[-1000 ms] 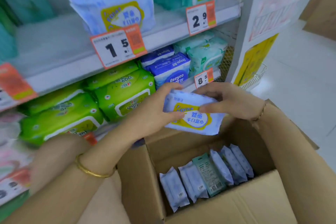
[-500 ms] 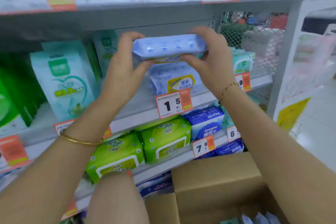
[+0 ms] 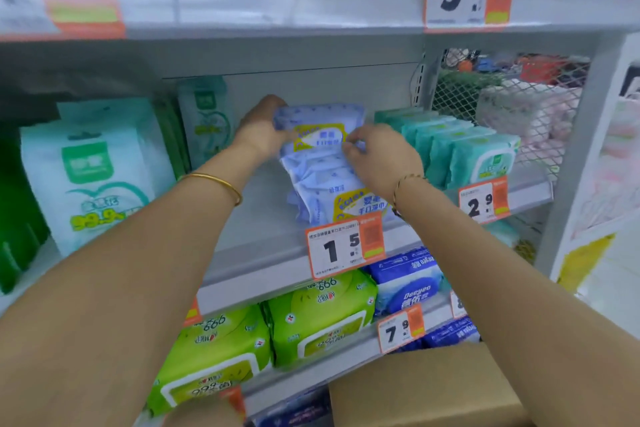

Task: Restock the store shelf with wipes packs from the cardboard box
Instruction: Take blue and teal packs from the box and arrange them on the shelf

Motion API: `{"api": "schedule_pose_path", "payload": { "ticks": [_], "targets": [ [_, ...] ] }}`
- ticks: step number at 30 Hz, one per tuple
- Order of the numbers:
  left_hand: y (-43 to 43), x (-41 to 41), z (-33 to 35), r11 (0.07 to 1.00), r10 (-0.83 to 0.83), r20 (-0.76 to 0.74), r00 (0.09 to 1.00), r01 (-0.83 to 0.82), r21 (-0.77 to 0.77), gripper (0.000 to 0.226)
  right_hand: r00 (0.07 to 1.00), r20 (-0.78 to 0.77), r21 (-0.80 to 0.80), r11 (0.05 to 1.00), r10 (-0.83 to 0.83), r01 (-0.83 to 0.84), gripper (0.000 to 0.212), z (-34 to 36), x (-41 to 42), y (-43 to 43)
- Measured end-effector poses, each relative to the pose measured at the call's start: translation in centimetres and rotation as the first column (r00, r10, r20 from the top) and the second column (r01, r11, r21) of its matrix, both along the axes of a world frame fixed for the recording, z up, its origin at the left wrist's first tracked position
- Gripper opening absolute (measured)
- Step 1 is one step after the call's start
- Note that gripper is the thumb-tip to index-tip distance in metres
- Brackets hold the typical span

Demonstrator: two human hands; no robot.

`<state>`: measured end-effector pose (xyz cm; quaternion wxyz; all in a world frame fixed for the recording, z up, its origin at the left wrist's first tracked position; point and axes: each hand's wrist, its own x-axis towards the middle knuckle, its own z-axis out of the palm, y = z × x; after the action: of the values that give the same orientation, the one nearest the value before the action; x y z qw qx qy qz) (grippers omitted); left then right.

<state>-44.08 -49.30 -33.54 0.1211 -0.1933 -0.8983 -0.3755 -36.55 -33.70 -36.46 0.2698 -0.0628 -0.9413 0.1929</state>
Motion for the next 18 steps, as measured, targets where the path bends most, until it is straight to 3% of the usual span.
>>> {"api": "schedule_pose_path", "payload": {
  "ticks": [3, 8, 12, 15, 18],
  "targets": [
    [0.1, 0.7, -0.5, 0.994, -0.102, 0.221, 0.970, 0.108, -0.015, 0.020, 0.999, -0.019, 0.039, 0.998, -0.045, 0.046, 0.026, -0.3, 0.1, -0.1],
    [-0.9, 0.2, -1.6, 0.981, -0.189, 0.463, 0.866, 0.149, 0.121, 0.003, 0.999, -0.011, 0.066, 0.996, -0.053, 0.054, 0.027, -0.2, 0.2, -0.1],
    [-1.4, 0.3, -1.4, 0.984, -0.158, 0.546, 0.823, 0.086, 0.155, 0.021, 0.998, -0.002, 0.073, 0.995, -0.064, 0.064, 0.028, -0.1, 0.4, -0.4],
    [-0.7, 1.5, -0.8, 0.986, -0.073, 0.460, 0.885, -0.005, 0.165, 0.032, 0.995, -0.084, 0.021, 0.998, -0.063, 0.065, 0.030, 0.0, 1.5, -0.1],
    [0.3, 5.3, -0.6, 0.982, 0.121, 0.056, 0.991, -0.128, 0.139, 0.046, 0.953, -0.296, -0.070, 0.996, -0.071, 0.053, 0.032, -0.7, 4.6, 1.5]
  ]
}}
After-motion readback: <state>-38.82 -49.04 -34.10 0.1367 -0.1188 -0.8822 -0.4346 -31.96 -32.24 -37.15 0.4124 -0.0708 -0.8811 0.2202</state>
